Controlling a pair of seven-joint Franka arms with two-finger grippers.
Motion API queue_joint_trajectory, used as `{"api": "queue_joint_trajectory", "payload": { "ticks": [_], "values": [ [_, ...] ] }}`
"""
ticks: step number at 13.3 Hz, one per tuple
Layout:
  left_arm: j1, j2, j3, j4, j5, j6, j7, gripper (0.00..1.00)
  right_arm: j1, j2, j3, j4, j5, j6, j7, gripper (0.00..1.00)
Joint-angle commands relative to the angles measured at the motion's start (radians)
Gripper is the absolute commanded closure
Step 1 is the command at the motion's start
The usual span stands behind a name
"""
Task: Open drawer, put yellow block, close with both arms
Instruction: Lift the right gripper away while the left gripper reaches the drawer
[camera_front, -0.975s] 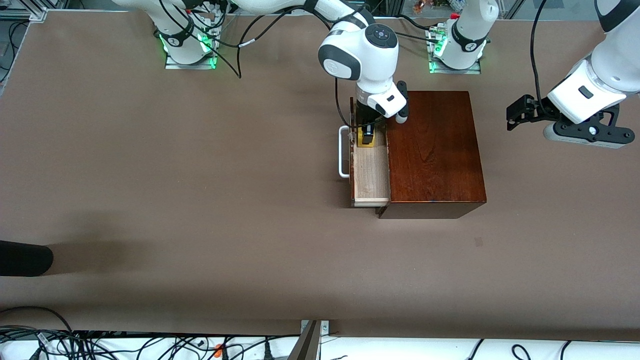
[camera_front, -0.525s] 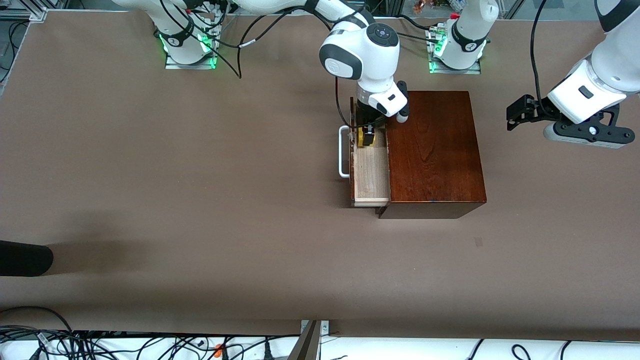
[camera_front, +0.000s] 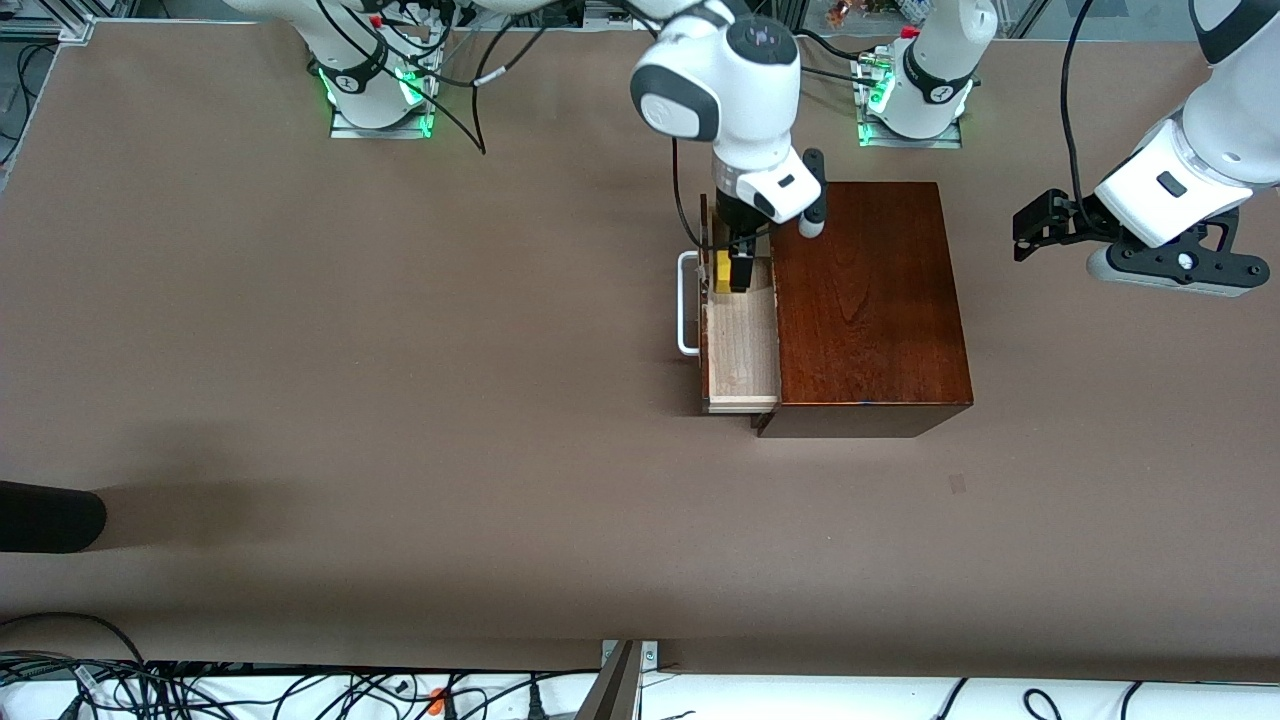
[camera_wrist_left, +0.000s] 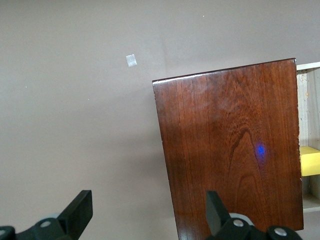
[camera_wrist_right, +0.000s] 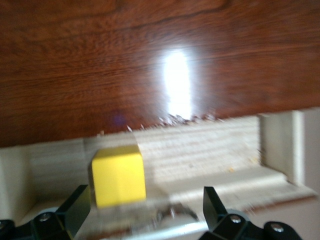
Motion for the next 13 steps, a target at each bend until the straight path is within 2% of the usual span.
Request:
{"api": "queue_joint_trajectory", "payload": {
  "ticks": [1,5,7,8,9,11,13],
  "values": [
    [-0.003,0.016,-0.003,0.039,0.008,-0.024,0.007,0.0,-0.036,-0.125,-0.003,-0.014,0.042,-0.109,0.001,0.0],
    [-0.003,0.016,-0.021,0.074,-0.006,-0.09,0.009,0.0,-0.356,-0.306,-0.003,-0.014,0.251,-0.281,-0.013,0.0],
    [-0.008,0.019,-0.059,0.079,-0.009,-0.092,0.009,0.0,-0.502,-0.37,-0.005,-0.014,0.284,-0.426,-0.083,0.0],
    [-0.009,0.023,-0.074,0.078,-0.017,-0.098,0.011,0.0,-0.55,-0.404,-0.009,-0.014,0.269,-0.483,-0.096,0.0],
    [-0.012,0.037,-0.088,0.076,-0.057,-0.103,0.012,0.0,-0.582,-0.445,-0.061,-0.019,0.26,-0.498,-0.098,0.0],
    [-0.018,0.072,-0.143,0.076,-0.114,-0.119,0.05,0.0,-0.616,-0.479,-0.161,-0.042,0.308,-0.495,-0.085,0.0],
    [-0.034,0.117,-0.231,0.077,-0.117,-0.12,0.089,0.0,-0.654,-0.589,-0.192,-0.181,0.342,-0.47,-0.075,0.0]
  ]
}}
